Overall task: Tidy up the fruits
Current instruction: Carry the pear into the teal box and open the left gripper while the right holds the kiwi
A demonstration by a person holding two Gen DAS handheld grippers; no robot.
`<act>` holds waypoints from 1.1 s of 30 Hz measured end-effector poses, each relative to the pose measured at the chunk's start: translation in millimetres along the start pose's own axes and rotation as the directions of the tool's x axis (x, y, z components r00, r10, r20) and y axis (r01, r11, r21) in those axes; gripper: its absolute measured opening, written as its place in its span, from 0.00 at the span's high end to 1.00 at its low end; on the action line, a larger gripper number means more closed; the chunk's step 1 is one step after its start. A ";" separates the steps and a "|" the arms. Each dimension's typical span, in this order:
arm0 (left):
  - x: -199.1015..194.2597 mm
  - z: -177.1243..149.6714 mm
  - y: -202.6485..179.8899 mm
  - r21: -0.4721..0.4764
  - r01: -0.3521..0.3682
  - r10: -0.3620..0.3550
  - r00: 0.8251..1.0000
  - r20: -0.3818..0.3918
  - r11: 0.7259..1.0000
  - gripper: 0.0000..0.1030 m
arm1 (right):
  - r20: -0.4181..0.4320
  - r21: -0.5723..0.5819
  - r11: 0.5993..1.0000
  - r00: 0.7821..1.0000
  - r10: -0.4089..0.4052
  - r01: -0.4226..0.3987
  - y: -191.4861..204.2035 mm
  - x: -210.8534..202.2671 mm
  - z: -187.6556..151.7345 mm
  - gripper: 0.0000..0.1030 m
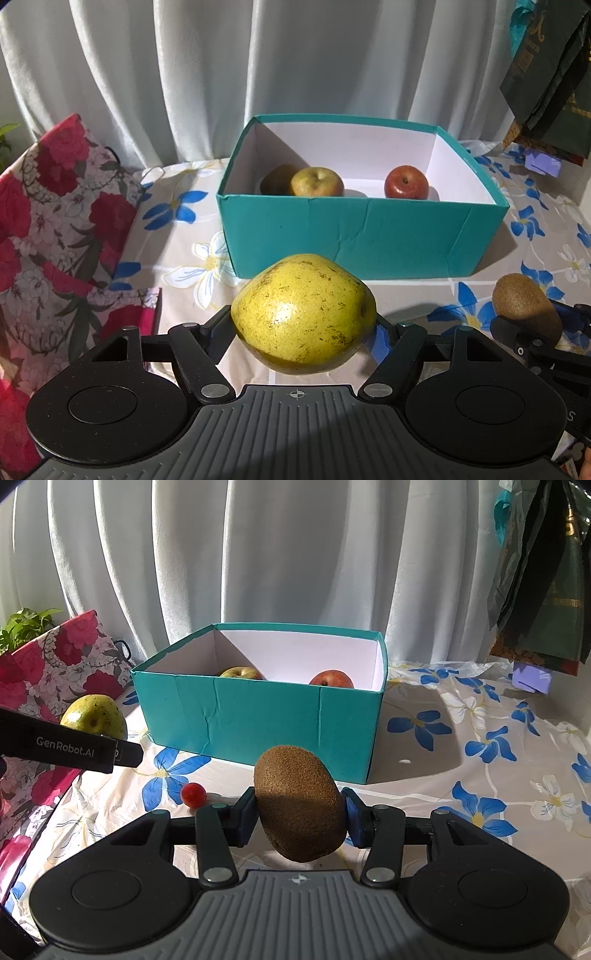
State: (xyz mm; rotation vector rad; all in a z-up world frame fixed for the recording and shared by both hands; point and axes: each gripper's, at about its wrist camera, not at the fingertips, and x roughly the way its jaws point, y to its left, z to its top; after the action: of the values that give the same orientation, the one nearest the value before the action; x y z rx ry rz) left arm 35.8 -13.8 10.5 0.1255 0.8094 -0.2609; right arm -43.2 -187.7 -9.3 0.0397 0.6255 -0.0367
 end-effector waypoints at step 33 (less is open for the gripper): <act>122.5 108.3 -25.6 0.041 -0.006 0.007 1.000 -0.020 0.999 0.26 | 0.031 0.103 0.989 0.993 -0.110 0.106 -30.4 -11.9 2.7 0.54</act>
State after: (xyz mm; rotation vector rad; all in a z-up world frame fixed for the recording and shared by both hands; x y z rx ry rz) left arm 185.1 -83.4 -4.9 0.1690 0.8235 -0.2704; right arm -52.7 -218.0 -0.9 0.1031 0.5882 -0.1734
